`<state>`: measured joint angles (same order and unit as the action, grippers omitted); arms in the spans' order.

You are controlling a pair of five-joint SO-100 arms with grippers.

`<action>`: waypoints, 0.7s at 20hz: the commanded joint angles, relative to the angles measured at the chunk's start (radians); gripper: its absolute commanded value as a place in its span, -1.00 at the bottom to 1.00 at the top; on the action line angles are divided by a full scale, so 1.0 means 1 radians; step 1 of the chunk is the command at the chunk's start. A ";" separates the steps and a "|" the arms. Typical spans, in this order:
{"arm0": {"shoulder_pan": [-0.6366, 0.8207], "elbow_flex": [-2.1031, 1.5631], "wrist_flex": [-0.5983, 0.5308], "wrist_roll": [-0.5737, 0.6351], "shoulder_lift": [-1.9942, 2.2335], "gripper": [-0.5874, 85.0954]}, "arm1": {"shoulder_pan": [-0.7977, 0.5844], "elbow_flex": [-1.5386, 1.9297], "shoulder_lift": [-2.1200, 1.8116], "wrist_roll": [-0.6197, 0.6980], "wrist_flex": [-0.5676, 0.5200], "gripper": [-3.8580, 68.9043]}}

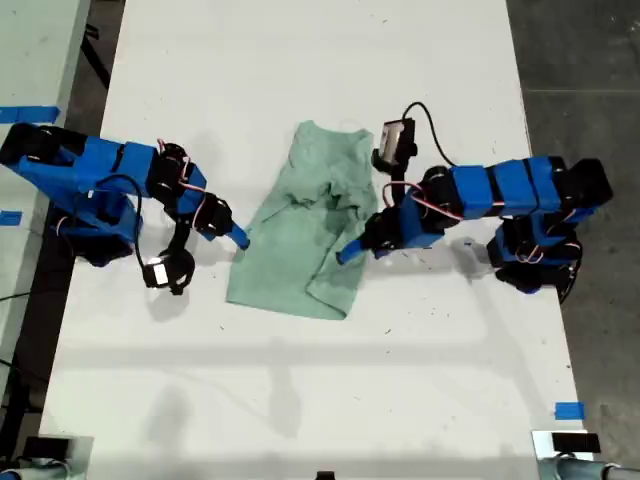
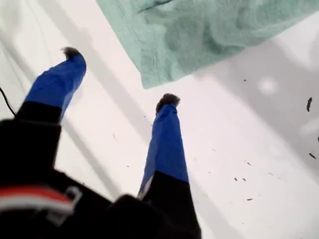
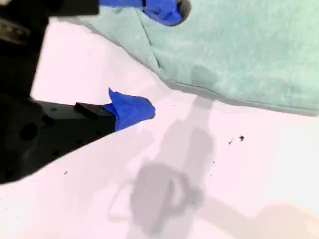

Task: Fold tshirt

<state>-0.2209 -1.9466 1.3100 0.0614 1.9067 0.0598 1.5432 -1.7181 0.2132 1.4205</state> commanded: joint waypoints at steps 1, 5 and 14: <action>-0.123 0.055 -0.017 -0.130 0.040 -0.46 | 0.009 0.000 -0.067 -0.005 -0.060 -0.12; -0.215 0.041 -0.124 -0.218 -0.002 -0.48 | 0.006 0.002 -0.066 0.003 -0.066 -0.12; -0.129 -0.511 -0.723 -0.218 -0.025 -0.54 | 0.026 0.014 -0.066 -0.015 -0.066 -0.12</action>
<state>-0.3774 -2.3501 0.7869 -0.1473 1.8653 0.0660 1.5631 -1.7181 0.2132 1.3821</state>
